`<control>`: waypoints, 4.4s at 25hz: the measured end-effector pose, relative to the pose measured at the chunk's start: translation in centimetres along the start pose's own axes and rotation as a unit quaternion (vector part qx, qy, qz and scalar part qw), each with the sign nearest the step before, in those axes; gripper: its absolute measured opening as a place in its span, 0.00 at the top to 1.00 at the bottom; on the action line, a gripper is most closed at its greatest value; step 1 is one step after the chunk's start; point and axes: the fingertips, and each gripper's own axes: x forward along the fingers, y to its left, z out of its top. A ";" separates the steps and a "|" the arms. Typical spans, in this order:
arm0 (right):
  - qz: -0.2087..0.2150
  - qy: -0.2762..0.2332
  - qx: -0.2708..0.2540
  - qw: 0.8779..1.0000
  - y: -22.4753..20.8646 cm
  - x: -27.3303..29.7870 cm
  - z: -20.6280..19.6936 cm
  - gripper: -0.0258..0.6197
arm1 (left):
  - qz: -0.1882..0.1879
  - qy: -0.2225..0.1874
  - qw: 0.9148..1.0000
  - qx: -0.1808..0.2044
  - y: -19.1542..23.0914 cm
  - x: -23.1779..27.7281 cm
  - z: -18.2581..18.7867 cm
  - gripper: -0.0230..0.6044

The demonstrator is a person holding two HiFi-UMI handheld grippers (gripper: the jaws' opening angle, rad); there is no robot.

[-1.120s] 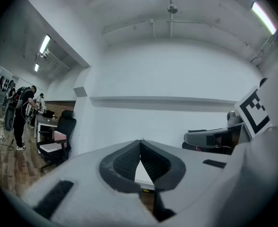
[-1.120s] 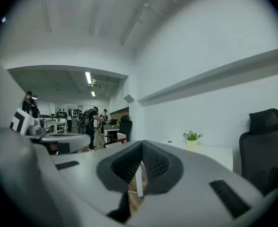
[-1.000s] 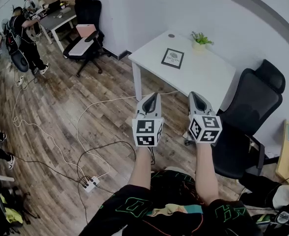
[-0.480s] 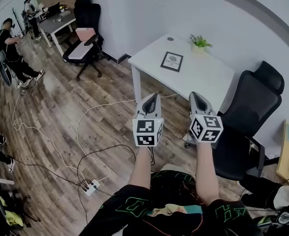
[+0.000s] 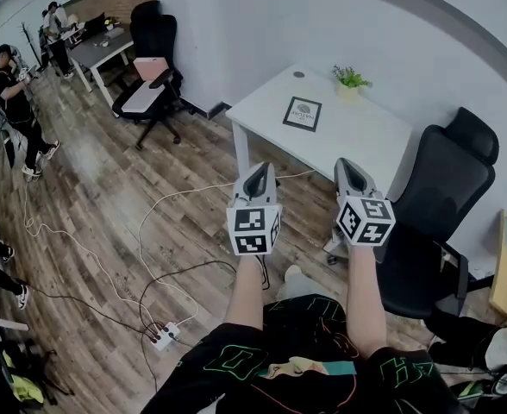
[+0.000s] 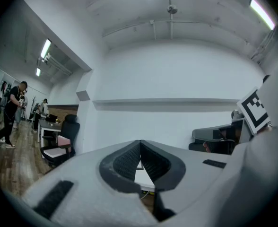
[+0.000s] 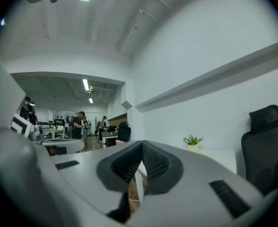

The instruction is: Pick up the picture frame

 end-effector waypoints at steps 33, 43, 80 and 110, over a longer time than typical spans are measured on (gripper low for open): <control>0.003 0.036 -0.005 0.999 -4.2 14.5 -2.3 0.95 | 0.019 0.028 0.999 -0.023 6.7 12.5 -4.2 0.95; 0.003 0.082 0.005 0.997 -7.6 21.2 -5.5 0.95 | 0.020 0.074 0.996 -0.054 8.1 19.0 -8.9 0.95; -0.064 0.125 0.135 0.981 -22.9 37.3 -12.3 0.95 | -0.046 0.203 0.978 0.026 7.9 40.6 -16.4 0.95; -0.133 0.195 0.208 0.949 -28.4 42.6 -21.5 0.95 | -0.081 0.322 0.943 0.025 10.4 48.3 -25.3 0.95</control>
